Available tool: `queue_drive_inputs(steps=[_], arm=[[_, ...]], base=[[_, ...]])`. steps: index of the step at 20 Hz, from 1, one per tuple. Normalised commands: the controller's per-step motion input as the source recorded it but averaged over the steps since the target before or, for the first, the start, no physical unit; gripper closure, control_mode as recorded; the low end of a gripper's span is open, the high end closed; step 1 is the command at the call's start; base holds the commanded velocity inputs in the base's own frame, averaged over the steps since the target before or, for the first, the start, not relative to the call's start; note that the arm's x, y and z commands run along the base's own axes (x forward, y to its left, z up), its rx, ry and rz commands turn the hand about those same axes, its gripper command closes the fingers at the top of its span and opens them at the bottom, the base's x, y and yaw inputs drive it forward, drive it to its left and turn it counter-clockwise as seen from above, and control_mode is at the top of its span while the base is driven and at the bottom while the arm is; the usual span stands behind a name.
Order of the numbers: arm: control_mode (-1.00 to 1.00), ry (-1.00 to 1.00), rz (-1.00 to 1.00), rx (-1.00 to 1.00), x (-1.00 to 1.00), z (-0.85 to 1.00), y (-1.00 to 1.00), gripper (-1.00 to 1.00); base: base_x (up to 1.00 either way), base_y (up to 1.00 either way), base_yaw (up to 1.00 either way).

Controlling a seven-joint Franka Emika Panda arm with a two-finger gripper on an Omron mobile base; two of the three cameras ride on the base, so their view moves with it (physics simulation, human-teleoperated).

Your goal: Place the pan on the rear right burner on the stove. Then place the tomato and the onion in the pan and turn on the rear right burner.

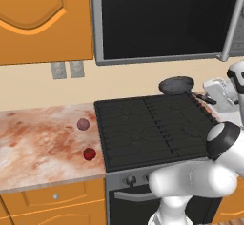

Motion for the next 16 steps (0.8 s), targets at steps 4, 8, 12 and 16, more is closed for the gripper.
queue_drive_inputs(steps=[4, 8, 12, 16], arm=[[-1.0, 0.0, 0.07, 0.0, 0.09, 0.0, -0.4, 1.0], [-1.0, 0.0, 0.08, 0.0, 0.01, 0.0, -0.31, 1.0], [-1.0, 0.0, 0.08, 0.0, 0.0, 0.0, -0.17, 1.0], [-1.0, 0.0, 0.08, 0.0, 0.0, 0.0, -0.16, 1.0]], base=[[0.0, 0.0, 0.0], [0.0, 0.0, 0.0], [0.0, 0.0, 0.0], [0.0, 0.0, 0.0]])
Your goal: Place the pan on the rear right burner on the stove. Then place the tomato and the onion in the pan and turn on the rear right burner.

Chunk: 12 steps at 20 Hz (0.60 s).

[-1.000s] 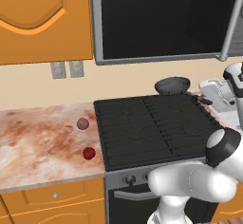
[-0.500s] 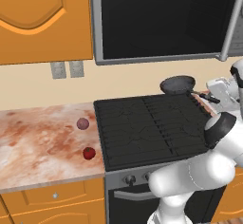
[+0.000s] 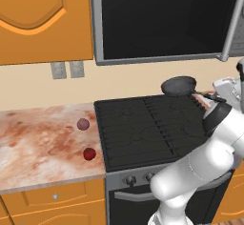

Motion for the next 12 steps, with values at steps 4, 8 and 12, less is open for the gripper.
queue_drive_inputs(steps=[4, 8, 12], arm=[[-1.0, 0.01, 0.03, 0.0, 0.0, -0.01, -0.15, 1.0], [-1.0, 0.07, 0.0, 0.0, 0.0, -0.11, -0.14, 1.0], [-1.0, 0.08, -0.01, 0.0, 0.0, -0.24, -0.11, 1.0]], base=[[0.0, 0.0, 0.0], [0.0, 0.0, 0.0], [0.0, 0.0, 0.0]])
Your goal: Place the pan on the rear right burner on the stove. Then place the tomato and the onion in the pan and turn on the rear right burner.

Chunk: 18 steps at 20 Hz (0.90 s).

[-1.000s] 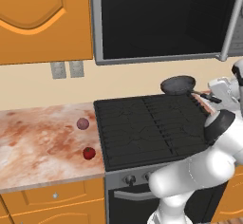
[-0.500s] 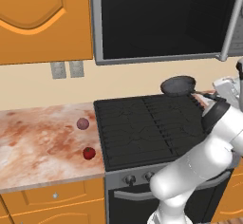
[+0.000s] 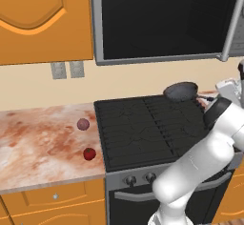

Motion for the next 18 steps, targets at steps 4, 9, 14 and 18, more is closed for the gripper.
queue_drive_inputs(steps=[4, 9, 14, 18], arm=[[-1.0, 0.06, -0.01, 0.0, 0.0, -0.2, -0.07, 1.0], [-1.0, 0.03, -0.02, 0.0, 0.04, -0.13, -0.05, 1.0], [-1.0, 0.05, -0.02, 0.0, 0.11, -0.05, 0.0, 1.0], [-1.0, 0.05, -0.01, 0.01, 0.1, 0.0, 0.0, 1.0]], base=[[0.0, 0.0, 0.0], [0.0, 0.0, 0.0], [0.0, 0.0, 0.0], [0.0, 0.0, 0.0]])
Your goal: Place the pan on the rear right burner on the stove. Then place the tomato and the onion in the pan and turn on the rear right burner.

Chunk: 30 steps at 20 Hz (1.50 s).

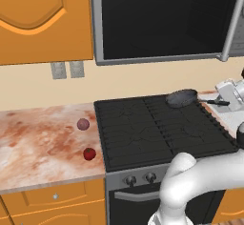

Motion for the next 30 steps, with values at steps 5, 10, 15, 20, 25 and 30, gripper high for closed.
queue_drive_inputs(steps=[5, 10, 15, 20, 25, 30], arm=[[-1.0, 0.03, -0.01, 0.01, 0.03, -0.03, 0.0, 1.0], [-1.0, 0.01, -0.02, 0.0, 0.22, -0.21, 0.0, 1.0], [-1.0, 0.0, -0.03, 0.0, 0.36, -0.29, 0.0, 1.0], [-1.0, 0.0, -0.04, 0.0, 0.37, -0.26, 0.0, 1.0], [-1.0, 0.04, -0.01, 0.01, 0.14, -0.15, 0.0, 1.0], [-1.0, 0.12, 0.0, 0.01, 0.0, -0.12, -0.09, 1.0]], base=[[0.0, 0.0, 0.0], [0.0, 0.0, 0.0], [0.0, 0.0, 0.0], [0.0, 0.0, 0.0], [0.0, 0.0, 0.0], [0.0, 0.0, 0.0]])
